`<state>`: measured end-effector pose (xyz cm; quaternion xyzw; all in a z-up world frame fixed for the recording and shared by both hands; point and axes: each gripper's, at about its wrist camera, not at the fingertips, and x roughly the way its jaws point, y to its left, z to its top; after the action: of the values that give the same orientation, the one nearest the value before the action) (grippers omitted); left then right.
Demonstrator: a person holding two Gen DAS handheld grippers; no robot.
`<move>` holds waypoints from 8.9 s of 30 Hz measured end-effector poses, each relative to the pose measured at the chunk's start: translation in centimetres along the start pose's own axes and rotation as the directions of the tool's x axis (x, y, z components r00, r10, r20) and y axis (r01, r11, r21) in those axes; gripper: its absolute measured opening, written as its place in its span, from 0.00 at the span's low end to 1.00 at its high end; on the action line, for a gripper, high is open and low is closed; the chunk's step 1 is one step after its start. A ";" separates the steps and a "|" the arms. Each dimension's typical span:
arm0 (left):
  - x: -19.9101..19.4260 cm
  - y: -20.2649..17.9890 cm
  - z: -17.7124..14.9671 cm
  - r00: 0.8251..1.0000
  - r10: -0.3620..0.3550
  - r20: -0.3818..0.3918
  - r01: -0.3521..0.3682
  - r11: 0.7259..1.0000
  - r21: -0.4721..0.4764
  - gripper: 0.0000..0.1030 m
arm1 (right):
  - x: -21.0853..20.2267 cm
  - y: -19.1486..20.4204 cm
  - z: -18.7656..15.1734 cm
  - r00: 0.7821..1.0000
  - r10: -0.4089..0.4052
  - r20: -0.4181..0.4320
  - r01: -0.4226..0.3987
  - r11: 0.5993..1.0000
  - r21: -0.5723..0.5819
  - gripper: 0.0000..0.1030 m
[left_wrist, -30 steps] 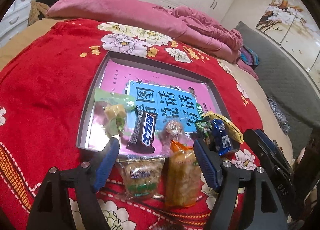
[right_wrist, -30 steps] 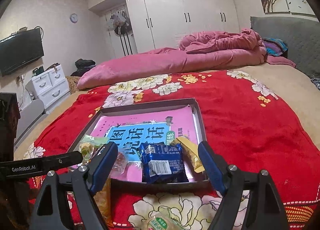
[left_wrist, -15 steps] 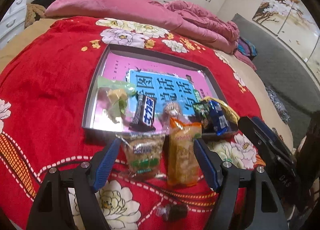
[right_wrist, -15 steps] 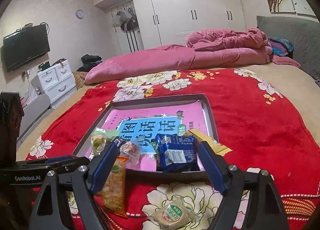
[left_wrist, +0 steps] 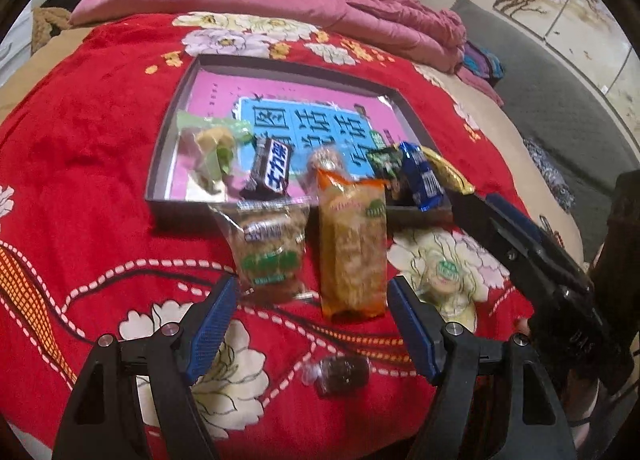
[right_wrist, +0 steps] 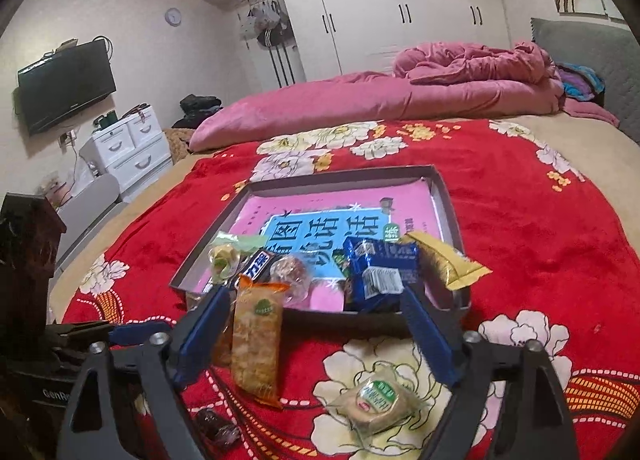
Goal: Organize snacks
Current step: 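Move both open tools back from the tray toward the snacks on the bedspread, then grasp the orange-topped bread packet with the right tool while the left tool grasps the dark wrapped candy, then carry the dark candy with the left tool while the right tool carries the bread packet over the tray, then open both tools to drop the dark candy and bread packet into the tray, then grasp the clear Kimaiz bread bag with the left tool while the right tool grasps the round green-label packet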
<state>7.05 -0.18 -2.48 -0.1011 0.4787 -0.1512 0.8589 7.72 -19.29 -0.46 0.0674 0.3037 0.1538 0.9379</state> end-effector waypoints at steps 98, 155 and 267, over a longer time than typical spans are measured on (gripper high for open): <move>-2.2 0.4 0.2 0.997 0.028 0.068 -0.026 0.999 -0.028 0.37 | 3.6 -1.4 -0.4 0.983 0.169 -0.067 -0.161 0.981 0.111 0.34; 4.5 4.6 7.3 0.974 0.200 0.110 -0.185 0.974 -0.128 0.37 | 6.2 -0.7 2.4 0.998 0.059 0.007 -0.059 0.998 0.015 0.34; 6.1 1.2 1.3 0.985 0.161 -0.066 -0.165 0.984 -0.066 0.63 | 2.8 -2.5 -4.1 0.976 0.003 -0.217 0.006 0.999 0.039 0.42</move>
<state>11.37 -1.19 -7.03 -0.0875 0.5163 -0.0664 0.8494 8.07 -20.58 -5.86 0.0686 0.4074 0.1536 0.8976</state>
